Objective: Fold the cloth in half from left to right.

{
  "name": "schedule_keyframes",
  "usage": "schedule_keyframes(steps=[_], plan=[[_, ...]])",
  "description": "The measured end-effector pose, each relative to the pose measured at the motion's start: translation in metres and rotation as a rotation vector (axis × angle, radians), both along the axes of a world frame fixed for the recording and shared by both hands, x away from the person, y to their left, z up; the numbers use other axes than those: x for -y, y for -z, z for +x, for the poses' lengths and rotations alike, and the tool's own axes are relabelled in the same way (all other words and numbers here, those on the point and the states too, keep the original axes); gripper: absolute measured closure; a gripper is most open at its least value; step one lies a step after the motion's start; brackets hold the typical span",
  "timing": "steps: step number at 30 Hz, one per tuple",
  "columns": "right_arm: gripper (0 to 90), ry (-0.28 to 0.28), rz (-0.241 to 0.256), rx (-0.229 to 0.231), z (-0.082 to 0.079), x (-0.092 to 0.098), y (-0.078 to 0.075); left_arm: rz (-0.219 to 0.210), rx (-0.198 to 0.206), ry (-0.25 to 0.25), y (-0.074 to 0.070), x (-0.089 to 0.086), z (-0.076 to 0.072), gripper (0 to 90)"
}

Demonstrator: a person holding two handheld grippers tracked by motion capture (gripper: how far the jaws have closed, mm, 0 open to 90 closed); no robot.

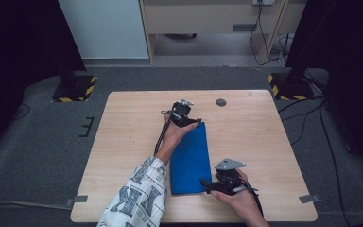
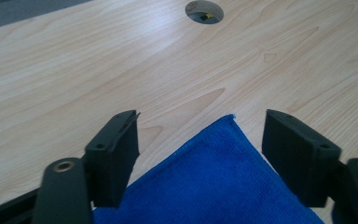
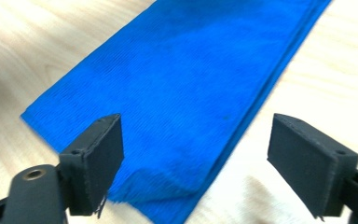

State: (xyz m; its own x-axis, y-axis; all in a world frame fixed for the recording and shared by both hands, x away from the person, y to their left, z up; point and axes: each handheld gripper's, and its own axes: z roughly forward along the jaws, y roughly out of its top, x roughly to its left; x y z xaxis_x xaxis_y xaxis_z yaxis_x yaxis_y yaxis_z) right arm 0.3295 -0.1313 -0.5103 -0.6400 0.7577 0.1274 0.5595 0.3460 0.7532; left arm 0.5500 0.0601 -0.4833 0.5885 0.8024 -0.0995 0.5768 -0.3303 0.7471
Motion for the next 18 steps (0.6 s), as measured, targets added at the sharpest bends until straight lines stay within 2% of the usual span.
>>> schedule_keyframes(steps=[2, 4, 9, 12, 14, 16, 18], plan=[[13.2, 0.022, 0.020, 0.002, 0.009, 0.003, -0.002, 0.002, 0.012, -0.004, -0.005, -0.008, -0.002, 19.2], [12.1, 0.031, 0.027, 0.007, 0.013, 0.005, -0.003, 0.000, 0.011, 0.001, -0.006, -0.013, -0.003, 17.2], [10.5, 0.044, 0.017, 0.010, 0.028, 0.011, -0.002, -0.023, 0.010, 0.008, -0.010, -0.025, -0.003, 11.8], [10.6, 0.052, 0.019, 0.011, 0.036, 0.014, -0.002, -0.015, 0.014, 0.015, -0.011, -0.028, -0.005, 9.5], [10.6, 0.072, 0.009, 0.014, 0.043, 0.016, -0.001, -0.010, 0.008, 0.012, -0.012, -0.032, -0.007, 8.9], [10.5, 0.093, -0.022, 0.018, 0.051, 0.017, 0.001, -0.009, 0.005, 0.003, -0.014, -0.034, -0.008, 8.9], [11.1, 0.080, -0.035, 0.007, 0.061, 0.016, 0.005, -0.009, 0.011, -0.004, -0.016, -0.039, -0.010, 8.8]])
